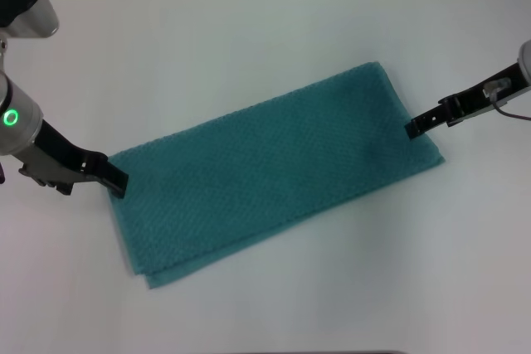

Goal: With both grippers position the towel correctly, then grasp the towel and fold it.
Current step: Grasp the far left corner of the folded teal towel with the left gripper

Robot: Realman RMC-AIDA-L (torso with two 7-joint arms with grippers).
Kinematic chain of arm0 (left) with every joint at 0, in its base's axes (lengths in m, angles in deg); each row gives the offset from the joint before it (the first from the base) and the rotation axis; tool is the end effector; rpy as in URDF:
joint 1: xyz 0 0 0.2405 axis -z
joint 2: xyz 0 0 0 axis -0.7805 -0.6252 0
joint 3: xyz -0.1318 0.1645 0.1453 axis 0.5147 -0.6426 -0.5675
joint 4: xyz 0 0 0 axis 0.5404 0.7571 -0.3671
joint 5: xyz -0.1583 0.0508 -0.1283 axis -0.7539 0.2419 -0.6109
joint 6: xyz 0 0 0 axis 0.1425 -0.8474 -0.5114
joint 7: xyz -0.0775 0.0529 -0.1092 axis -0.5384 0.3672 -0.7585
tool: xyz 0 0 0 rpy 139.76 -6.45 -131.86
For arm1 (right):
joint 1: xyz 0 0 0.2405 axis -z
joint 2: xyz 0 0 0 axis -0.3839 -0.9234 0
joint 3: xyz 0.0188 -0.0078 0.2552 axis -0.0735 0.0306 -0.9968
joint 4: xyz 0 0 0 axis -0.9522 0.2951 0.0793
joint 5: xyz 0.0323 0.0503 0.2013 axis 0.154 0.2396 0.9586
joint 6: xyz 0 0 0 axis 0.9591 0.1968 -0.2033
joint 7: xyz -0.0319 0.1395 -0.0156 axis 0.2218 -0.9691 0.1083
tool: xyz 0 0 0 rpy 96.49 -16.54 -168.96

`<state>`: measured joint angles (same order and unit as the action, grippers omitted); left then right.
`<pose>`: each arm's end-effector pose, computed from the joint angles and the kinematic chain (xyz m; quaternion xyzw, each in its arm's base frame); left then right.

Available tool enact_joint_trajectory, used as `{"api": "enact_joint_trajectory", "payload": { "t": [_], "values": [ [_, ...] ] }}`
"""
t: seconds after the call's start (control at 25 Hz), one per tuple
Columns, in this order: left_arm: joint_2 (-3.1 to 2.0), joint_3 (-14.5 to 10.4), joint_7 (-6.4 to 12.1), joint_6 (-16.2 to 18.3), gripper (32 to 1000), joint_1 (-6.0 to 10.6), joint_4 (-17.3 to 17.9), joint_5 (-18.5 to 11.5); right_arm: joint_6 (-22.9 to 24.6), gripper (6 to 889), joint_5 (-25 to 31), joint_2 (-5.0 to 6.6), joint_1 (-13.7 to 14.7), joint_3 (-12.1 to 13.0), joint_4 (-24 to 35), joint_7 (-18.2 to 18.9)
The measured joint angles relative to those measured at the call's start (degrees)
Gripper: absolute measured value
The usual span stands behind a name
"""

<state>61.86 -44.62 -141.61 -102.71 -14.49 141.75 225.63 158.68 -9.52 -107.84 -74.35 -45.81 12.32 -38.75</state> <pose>-0.2470 0.3675 0.0167 -0.7542 -0.5805 0.1855 0.2444 0.2700 0.4075 0.0124 -0.8397 0.5065 -0.1034 0.1664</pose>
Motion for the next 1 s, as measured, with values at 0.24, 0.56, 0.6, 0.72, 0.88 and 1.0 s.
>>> {"api": "enact_joint_trajectory", "payload": {
  "t": [0.24,0.56,0.6,0.72,0.88,1.0],
  "values": [
    [0.03,0.0,0.0,0.01,853,0.01,0.0,0.0,0.0,841,-0.07,0.0,-0.13,0.0,0.01,0.04],
    [0.06,0.0,0.09,0.03,841,0.01,0.0,0.0,0.0,838,-0.16,-0.06,-0.11,0.0,0.0,0.09],
    [0.05,0.0,0.1,0.05,840,0.01,0.0,0.0,0.0,838,-0.15,-0.05,-0.11,0.0,0.03,0.08],
    [0.06,0.0,0.11,0.14,836,0.01,0.0,0.0,0.0,836,-0.14,0.0,-0.12,0.0,0.06,0.14],
    [0.05,0.0,0.43,0.73,830,0.1,0.0,0.0,0.0,835,-0.07,-0.03,-0.13,0.0,0.07,0.17],
    [0.04,0.0,1.83,1.6,826,0.5,-0.02,0.01,-0.21,834,-0.06,-0.03,-0.21,0.0,-0.03,0.17]
  ]
}}
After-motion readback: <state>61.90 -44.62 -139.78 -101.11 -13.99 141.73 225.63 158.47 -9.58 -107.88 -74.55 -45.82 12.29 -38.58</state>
